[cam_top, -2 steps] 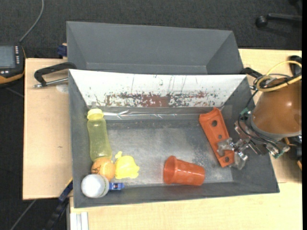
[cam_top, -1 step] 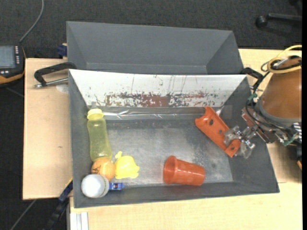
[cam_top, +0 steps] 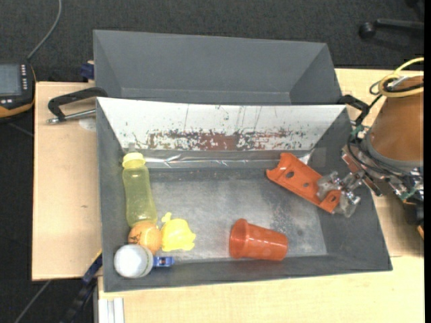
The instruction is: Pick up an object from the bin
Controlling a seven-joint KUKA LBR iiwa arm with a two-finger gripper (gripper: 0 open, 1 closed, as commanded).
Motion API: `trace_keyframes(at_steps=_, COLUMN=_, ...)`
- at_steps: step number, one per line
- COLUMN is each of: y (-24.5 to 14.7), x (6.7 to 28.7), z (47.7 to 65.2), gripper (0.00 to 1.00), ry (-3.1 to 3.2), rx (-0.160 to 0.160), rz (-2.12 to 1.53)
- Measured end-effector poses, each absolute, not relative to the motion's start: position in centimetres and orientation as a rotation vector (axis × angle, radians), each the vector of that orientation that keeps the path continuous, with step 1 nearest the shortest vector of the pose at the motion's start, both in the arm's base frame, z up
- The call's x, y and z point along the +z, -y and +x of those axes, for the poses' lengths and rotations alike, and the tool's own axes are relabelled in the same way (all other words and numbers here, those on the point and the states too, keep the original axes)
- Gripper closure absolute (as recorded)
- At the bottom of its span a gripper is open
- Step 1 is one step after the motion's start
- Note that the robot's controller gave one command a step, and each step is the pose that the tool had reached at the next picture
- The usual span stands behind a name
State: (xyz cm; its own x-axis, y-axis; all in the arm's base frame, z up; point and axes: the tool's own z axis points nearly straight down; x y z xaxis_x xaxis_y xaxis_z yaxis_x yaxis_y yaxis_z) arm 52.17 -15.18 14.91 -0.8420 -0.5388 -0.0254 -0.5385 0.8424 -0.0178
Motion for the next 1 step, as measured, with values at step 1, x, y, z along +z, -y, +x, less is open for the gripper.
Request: trace_keyframes(at_steps=1, y=14.82, x=17.86, z=52.08, gripper=1.0, ry=-2.995, rx=0.0, rz=-0.887)
